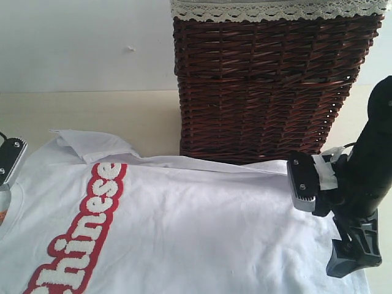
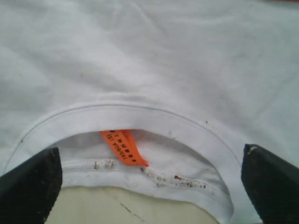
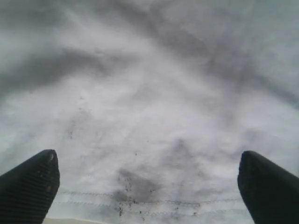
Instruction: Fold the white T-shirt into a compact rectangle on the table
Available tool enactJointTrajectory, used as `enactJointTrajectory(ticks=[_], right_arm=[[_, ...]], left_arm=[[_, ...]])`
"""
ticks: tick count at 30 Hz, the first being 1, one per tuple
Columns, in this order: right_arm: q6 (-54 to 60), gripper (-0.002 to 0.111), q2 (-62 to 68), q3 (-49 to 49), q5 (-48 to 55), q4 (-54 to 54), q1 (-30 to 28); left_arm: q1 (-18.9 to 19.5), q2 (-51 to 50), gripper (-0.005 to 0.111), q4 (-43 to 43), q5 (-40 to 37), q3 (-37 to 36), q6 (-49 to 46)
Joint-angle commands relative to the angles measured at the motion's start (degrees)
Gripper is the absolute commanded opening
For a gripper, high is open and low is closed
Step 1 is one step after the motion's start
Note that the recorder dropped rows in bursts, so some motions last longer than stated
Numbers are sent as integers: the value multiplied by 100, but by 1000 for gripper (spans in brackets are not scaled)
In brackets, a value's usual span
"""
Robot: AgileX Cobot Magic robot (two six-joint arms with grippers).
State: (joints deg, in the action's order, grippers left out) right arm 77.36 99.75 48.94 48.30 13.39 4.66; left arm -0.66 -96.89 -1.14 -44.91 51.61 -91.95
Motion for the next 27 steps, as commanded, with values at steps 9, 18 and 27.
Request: enactJointTrajectory(ticks=[9,18,27], right_arm=[[58,99,624,5,-614,-79,-38],[58,99,1043,5,-784,-79,-38],[34,99,1152,5,-877,-8,-38]], left_arm=[[7,-782,105,-112,-223,309,-19],[7,-898,105,-135,-124,309,64],[7,-1082,105,-156,-106,309,91]])
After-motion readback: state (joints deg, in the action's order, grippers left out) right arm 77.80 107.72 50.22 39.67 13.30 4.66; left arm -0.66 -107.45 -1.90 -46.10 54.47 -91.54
